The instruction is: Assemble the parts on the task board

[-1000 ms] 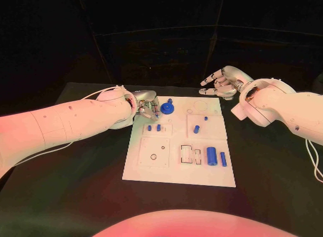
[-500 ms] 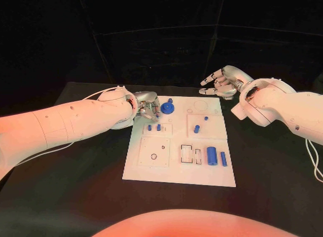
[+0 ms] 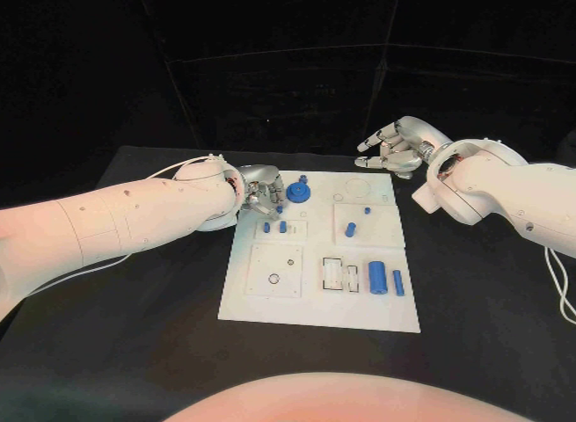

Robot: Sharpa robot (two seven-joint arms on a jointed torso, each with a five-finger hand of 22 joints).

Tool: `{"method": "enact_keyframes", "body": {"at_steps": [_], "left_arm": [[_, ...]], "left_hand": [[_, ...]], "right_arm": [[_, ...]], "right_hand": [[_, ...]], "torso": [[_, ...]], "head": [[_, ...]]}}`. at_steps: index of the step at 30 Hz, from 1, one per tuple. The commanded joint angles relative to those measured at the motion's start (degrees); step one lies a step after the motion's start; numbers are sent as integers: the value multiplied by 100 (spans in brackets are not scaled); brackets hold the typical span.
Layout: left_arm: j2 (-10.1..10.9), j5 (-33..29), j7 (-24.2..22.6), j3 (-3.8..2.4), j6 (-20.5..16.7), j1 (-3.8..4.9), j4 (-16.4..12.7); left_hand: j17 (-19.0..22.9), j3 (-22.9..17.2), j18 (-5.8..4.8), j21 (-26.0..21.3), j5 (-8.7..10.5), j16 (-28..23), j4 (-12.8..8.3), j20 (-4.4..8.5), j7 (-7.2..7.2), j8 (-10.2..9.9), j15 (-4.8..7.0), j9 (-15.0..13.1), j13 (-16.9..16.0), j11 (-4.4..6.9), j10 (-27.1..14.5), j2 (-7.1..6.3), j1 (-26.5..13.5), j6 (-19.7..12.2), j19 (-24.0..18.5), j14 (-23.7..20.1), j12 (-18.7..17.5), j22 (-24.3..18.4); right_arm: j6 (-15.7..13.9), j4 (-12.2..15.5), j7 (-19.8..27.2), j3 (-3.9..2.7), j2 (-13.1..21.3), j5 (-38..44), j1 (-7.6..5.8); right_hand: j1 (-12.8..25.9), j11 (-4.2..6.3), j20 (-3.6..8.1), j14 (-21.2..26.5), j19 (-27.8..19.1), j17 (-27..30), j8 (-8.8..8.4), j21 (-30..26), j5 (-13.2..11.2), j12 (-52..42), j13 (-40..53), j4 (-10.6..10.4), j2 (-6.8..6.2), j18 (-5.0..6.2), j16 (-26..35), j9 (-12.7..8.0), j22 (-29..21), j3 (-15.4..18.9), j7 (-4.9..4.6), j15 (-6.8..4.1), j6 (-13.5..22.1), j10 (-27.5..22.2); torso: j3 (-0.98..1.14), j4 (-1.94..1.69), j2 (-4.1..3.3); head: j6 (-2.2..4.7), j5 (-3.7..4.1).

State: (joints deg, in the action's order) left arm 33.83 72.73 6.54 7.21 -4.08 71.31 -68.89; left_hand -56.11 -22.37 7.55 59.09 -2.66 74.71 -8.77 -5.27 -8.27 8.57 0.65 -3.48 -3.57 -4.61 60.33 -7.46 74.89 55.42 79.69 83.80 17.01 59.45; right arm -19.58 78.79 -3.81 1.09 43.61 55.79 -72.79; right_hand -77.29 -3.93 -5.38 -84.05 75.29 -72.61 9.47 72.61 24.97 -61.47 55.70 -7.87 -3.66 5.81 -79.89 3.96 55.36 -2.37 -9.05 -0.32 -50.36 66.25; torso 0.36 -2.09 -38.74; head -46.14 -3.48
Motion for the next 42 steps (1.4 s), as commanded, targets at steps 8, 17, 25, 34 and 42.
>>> {"method": "enact_keyframes", "body": {"at_steps": [8, 17, 25, 34, 42], "left_arm": [[100, -37, -51, -4, -138, 8, -7], [449, -454, -254, -10, -526, 11, -114], [899, -3872, -1387, -8, -1237, 60, -259], [1174, -6101, -2285, -3, -983, 66, -610], [1309, -6544, -2528, 2, -951, 66, -837]], "left_hand": [[32, 215, 25, -402, -14, 0, -7, -49, -43, -173, -85, -23, -8, -77, -373, -18, -8, -233, -175, 3, -200, -352], [57, 267, 48, -500, -15, 2, -23, -64, -68, -196, -95, -30, -11, -94, -455, 45, 53, -250, -191, 10, -226, -438], [1362, -80, 285, -1798, -28, -729, -29, -114, -195, 28, -160, -77, -13, -174, -258, 357, 147, 235, -816, -524, -144, -1577], [2864, -257, 294, -2211, -24, -1736, 17, -149, -228, 8, -187, -35, -23, -194, -220, 399, 28, 225, -1272, -1376, -48, -1797], [2909, -280, 296, -2257, -24, -1769, 28, -150, -232, 13, -184, -36, -29, -188, -183, 429, 18, 233, -1294, -1408, -3, -1830]], "right_arm": [[211, -94, 51, -3, 6, 315, -11], [714, -133, -45, 4, 88, 1554, 42], [663, 7, -90, 22, 193, 2914, 257], [798, 94, -279, 29, 176, 3663, 492], [969, 141, -309, 32, 147, 3837, 574]], "right_hand": [[-344, -60, -12, -38, -23, 745, 108, -229, -937, 2843, -2606, -26, -57, 93, 616, 3, -272, -414, -26, -17, -172, -1052], [-667, -70, -40, -141, 162, 627, 118, -21, -1174, 4168, -3896, 185, -172, 48, 543, -6, 54, -876, 6, 6, -545, -662], [-659, -57, -35, -154, 178, 641, -71, 9, -1296, 4644, -4449, 305, -347, 39, 564, -18, 101, -1281, 45, 9, -821, -402], [-548, -130, -80, -147, 147, 690, -249, -27, -1363, 4890, -4729, 341, -500, 47, 602, -26, 37, -1429, -9, 61, -804, -461], [-554, -162, -107, -139, 130, 716, -340, -47, -1377, 4970, -4850, 401, -541, 53, 625, -24, 8, -1525, -39, 87, -771, -486]], "torso": [[-2, -2, 4], [-7, 0, 7], [-22, -5, 18], [-26, -11, 6], [-10, -9, 3]], "head": [[9, 8], [59, 75], [150, 332], [183, 411], [177, 407]]}}
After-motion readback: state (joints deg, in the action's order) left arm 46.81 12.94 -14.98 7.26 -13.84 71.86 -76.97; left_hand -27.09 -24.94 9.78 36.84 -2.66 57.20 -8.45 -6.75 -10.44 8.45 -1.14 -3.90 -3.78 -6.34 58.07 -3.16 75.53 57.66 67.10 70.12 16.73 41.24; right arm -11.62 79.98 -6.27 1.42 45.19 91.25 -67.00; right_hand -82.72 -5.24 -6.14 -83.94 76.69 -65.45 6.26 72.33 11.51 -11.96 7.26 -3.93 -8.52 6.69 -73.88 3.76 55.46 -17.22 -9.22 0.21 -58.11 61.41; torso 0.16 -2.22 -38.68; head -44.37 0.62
